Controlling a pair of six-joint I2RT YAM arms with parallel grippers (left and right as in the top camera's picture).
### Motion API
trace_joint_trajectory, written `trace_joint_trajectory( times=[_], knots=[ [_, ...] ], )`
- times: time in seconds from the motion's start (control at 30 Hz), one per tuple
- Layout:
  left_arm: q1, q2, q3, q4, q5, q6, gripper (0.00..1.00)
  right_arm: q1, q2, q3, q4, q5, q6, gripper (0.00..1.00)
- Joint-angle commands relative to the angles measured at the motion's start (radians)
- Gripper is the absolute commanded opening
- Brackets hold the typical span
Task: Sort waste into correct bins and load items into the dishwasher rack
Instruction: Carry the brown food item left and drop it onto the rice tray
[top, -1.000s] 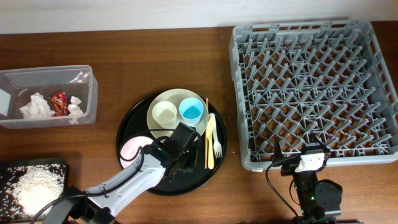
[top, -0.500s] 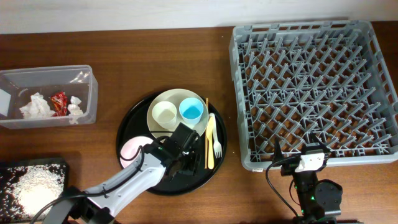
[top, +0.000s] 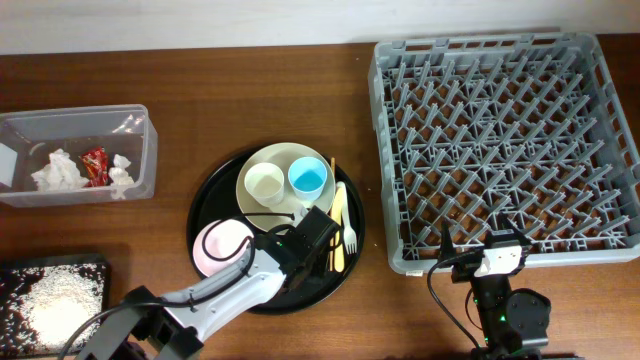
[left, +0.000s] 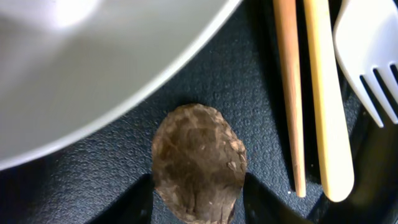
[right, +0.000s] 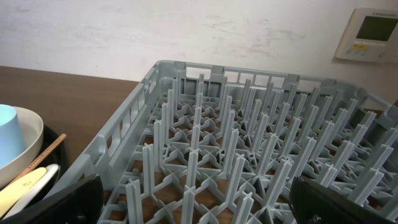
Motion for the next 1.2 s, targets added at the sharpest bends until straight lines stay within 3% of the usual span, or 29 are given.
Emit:
trace_joint_trajectory(
  times=[0.0,0.13,0.17,0.23,0.43,0.63,0.8,1.07,1.17],
  knots=[
    [-0.003,0.007,0.014,0.004,-0.019,-0.014,0.39,0.006,-0.006,-0.005,-0.005,0.002,-0.007,0.99],
    [-0.003,0.002,0.018,-0.005,-0.019,-0.014,0.36,0.006,-0.006,-0.005,-0.005,0.002,-0.007,0.98],
    [-0.002,-0.014,0.024,-0.024,-0.019,-0.014,0.29,0.006,-0.006,-0.005,-0.005,0.002,-0.007,0.98],
    [-0.002,-0.077,0.057,-0.105,-0.023,-0.014,0.24,0.006,-0.006,-0.005,-0.005,0.002,-0.007,0.98],
    [0.000,-0.192,0.079,-0.351,-0.043,-0.041,0.24,0.006,-0.006,-0.005,-0.005,0.002,-0.007,0.98],
    [0.227,-0.248,0.168,-0.527,-0.087,-0.061,0.20,0.006,-0.006,-0.005,-0.005,0.002,-0.007,0.99],
    [0.597,-0.409,0.198,-0.565,-0.172,-0.058,0.20,0.006,-0.006,-0.005,-0.005,0.002,-0.007,0.98],
    [1.315,-0.414,0.197,-0.509,-0.174,-0.047,0.16,0.006,-0.006,-0.005,-0.005,0.002,-0.007,0.98],
    [1.487,-0.385,0.197,-0.463,-0.148,0.025,0.16,0.006,-0.006,-0.005,-0.005,0.002,-0.007,0.99]
  ],
)
